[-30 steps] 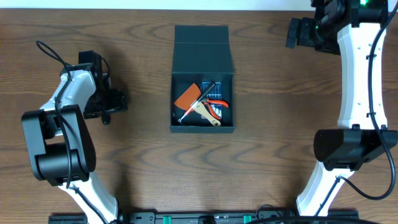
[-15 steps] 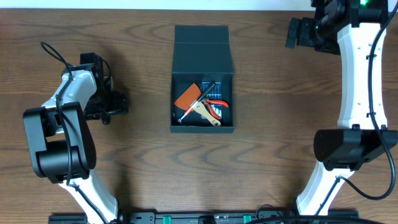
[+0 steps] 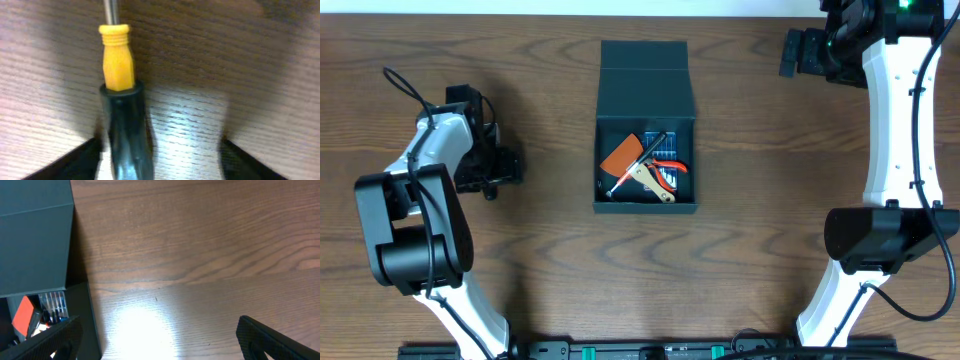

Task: Pack container
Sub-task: 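Lower the left gripper and close it on the screwdriver handle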

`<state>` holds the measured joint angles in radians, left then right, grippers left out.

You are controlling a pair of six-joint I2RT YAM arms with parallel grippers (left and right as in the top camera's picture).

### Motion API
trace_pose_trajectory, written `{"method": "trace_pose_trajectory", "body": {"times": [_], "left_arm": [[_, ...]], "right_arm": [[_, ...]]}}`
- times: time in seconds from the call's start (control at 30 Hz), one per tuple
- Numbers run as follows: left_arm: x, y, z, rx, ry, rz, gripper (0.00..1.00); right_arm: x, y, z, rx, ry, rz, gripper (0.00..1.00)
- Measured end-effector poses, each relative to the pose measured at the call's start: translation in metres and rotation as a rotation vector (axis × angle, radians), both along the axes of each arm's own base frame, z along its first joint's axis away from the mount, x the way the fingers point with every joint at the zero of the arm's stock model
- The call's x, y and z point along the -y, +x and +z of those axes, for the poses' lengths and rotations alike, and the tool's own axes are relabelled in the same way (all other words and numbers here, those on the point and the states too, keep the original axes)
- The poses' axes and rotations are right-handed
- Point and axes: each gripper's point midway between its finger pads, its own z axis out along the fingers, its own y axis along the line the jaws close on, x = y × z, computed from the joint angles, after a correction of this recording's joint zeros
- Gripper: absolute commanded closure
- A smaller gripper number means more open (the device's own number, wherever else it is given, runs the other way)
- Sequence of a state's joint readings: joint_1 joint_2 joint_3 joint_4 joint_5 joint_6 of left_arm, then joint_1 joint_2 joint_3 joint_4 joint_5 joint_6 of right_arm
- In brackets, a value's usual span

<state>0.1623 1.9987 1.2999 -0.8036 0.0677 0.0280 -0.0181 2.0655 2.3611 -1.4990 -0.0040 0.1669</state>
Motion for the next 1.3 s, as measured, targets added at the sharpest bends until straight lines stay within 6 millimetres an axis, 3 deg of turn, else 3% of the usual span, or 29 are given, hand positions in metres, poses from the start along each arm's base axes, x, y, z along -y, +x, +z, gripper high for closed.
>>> {"method": "trace_pose_trajectory", "body": {"times": [0.27, 0.57, 0.77, 0.87, 1.3], "left_arm": [[-0.0028, -0.0003, -0.0001, 0.0, 0.002, 0.002, 0.55], [-0.0029, -0.0003, -0.0001, 0.0, 0.003, 0.001, 0.56], [-0.003, -0.0003, -0.0001, 0.0, 0.003, 0.001, 0.61], [-0.003, -0.0003, -0.0001, 0.0, 0.003, 0.004, 0.68], [-0.003, -0.0004, -0.0001, -0.001, 0.004, 0.001, 0.72]], "right_arm": [[0.0, 0.0, 0.0, 0.0, 0.0, 0.0, 0.01], [0.0, 0.0, 0.0, 0.0, 0.0, 0.0, 0.01], [0.0, 0.0, 0.0, 0.0, 0.0, 0.0, 0.01], [0.0, 0.0, 0.0, 0.0, 0.0, 0.0, 0.01], [0.0, -0.0001, 0.0, 0.0, 0.0, 0.0, 0.01]]}}
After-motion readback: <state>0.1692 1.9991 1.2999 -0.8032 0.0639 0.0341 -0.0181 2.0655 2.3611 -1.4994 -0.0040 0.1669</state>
